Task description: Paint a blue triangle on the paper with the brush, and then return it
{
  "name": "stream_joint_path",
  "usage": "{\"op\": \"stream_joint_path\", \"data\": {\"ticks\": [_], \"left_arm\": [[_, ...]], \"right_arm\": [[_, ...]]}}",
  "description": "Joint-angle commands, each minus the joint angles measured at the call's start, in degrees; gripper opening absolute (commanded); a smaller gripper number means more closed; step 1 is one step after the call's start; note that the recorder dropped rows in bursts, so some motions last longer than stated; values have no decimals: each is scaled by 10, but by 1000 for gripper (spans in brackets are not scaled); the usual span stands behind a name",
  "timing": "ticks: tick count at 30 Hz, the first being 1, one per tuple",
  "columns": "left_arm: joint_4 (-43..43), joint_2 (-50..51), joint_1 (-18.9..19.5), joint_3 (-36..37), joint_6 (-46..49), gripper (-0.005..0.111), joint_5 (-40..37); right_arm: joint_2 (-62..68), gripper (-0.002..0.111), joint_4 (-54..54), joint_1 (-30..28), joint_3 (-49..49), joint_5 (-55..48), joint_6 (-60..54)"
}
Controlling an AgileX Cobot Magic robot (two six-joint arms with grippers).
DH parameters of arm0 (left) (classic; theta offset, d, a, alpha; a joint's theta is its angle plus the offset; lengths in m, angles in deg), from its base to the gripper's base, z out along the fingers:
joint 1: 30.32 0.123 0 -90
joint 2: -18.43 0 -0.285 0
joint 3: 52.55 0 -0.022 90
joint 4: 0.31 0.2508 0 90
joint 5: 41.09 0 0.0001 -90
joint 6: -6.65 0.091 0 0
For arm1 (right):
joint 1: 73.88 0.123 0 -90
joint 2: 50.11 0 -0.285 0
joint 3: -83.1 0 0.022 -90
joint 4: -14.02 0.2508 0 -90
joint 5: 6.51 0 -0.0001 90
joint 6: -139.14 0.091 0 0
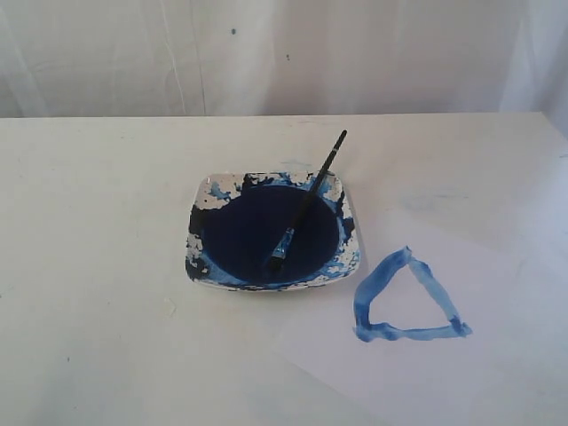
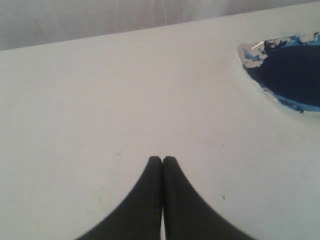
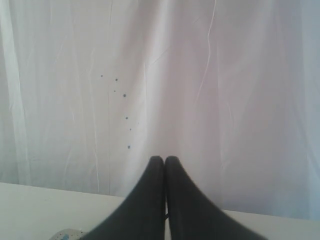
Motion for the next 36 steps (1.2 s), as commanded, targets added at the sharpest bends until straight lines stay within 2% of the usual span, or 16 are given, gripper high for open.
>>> {"op": "stream_joint_path", "data": {"ticks": [1,3,9,26,30,36], "left_arm": [[7,-5,41,3,5,0,-77],[21,-5,53,4,5,0,-102],[22,-5,54,30,5,0,-84],[19,-5,54,30,4,0,-80],[21,-5,30,30,4,0,-80],[21,-5,31,30,4,0,-80]], "right_arm": [[-5,0,2,-6,6,-1,-6],[-5,0,2,-6,6,-3,-6],[-5,0,2,-6,6,-4,-6],[-5,0,2,-6,6,-4,-6],[-5,0,2,-4,6,-3,-6],[-30,0,2,0,6,-3,-6]]}}
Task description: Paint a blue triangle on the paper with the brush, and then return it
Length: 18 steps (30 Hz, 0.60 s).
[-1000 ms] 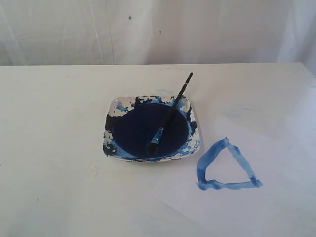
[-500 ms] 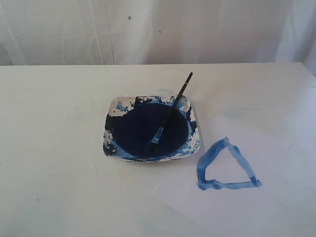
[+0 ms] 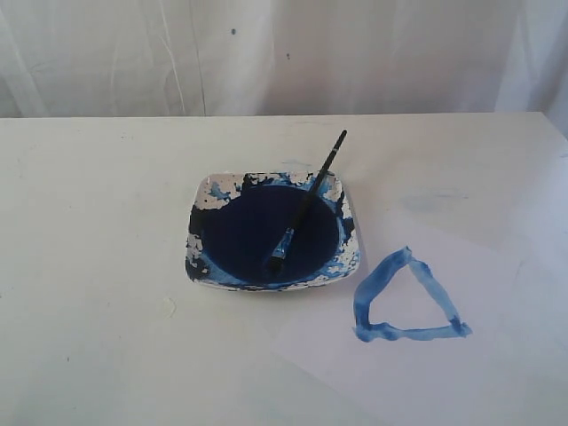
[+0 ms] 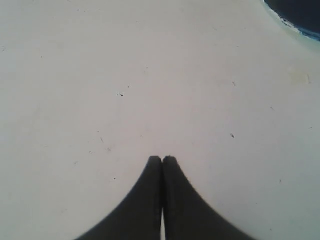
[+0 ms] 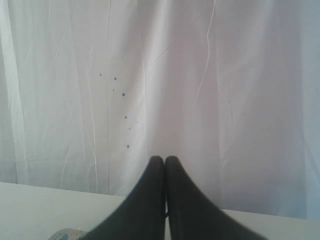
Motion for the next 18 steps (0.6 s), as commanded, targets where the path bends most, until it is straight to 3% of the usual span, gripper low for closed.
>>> {"op": "stream_joint_path", "data": {"ticks": [1,5,12,18], "left_arm": [[-5,-3,-4,6,-1,0,-6],[-5,-3,-4,6,-1,0,-6],[-5,-3,-4,6,-1,0,-6],[-5,-3,-4,6,-1,0,-6]], "right_arm": [[-36,0,2,-4,4,0,-6],[-88,0,2,-44,4,0,-6],[-133,0,7,-165,4,-12,-1],[-133,0,6,-177,5,-147,37]]}}
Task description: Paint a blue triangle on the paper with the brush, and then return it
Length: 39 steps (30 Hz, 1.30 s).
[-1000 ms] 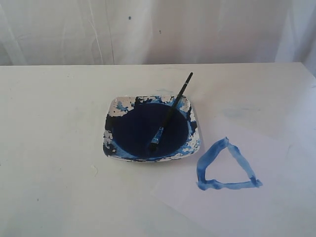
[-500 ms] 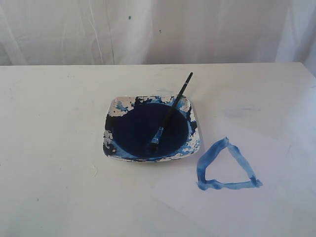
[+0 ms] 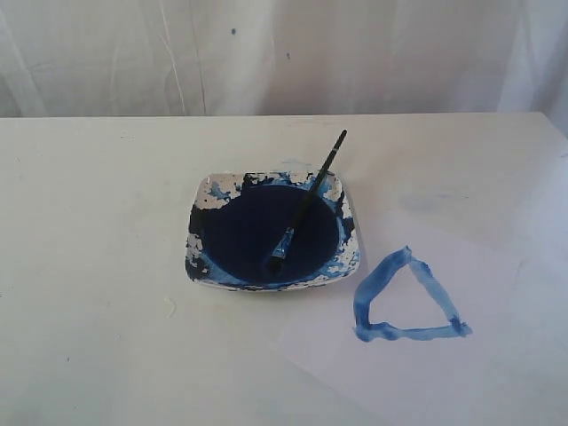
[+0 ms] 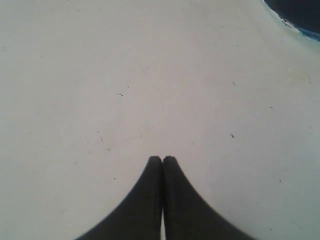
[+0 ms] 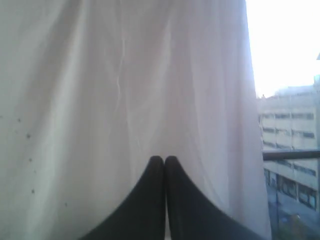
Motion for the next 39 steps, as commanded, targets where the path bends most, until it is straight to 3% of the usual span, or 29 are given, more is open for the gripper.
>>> {"op": "stream_joint_path", "data": {"ticks": [1,8,19,34,39], "left_arm": [[-5,-3,-4,6,-1,0,-6],[-5,-3,-4,6,-1,0,-6],[-5,-3,-4,6,-1,0,-6],[-5,-3,-4,6,-1,0,-6],[-5,-3,-4,6,-1,0,-6]], "right_arm": [[-2,0,3,-6,7,-110,14],[-2,0,13,-6,80,-124,-20],[-2,0,274,-6,112,-120,-287],[-2,0,280,-6,112,-275,-300],[-2,0,272,38,112,-282,-300]]}}
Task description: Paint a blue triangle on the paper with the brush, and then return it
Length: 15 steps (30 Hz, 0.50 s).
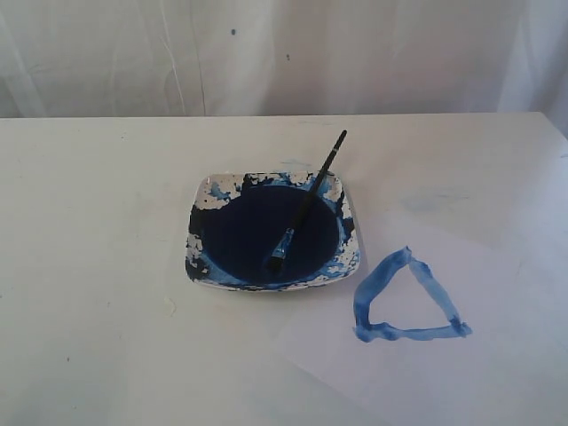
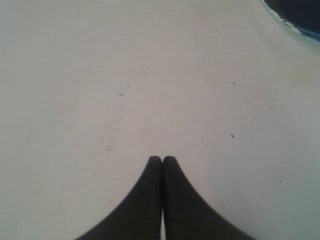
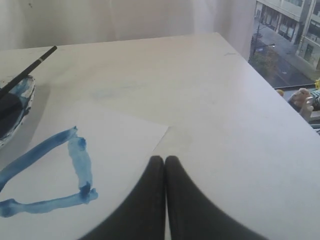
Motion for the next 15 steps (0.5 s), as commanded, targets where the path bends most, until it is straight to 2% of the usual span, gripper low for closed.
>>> {"op": "stream_joint_path", "data": {"ticks": [1,15], "left_arm": [[-5,-3,-4,6,-1,0,-6],[-5,-3,-4,6,-1,0,-6]], "right_arm": [[-2,0,-10,32,1,-2,-6],[-2,0,-23,46,1,-2,-6]]}}
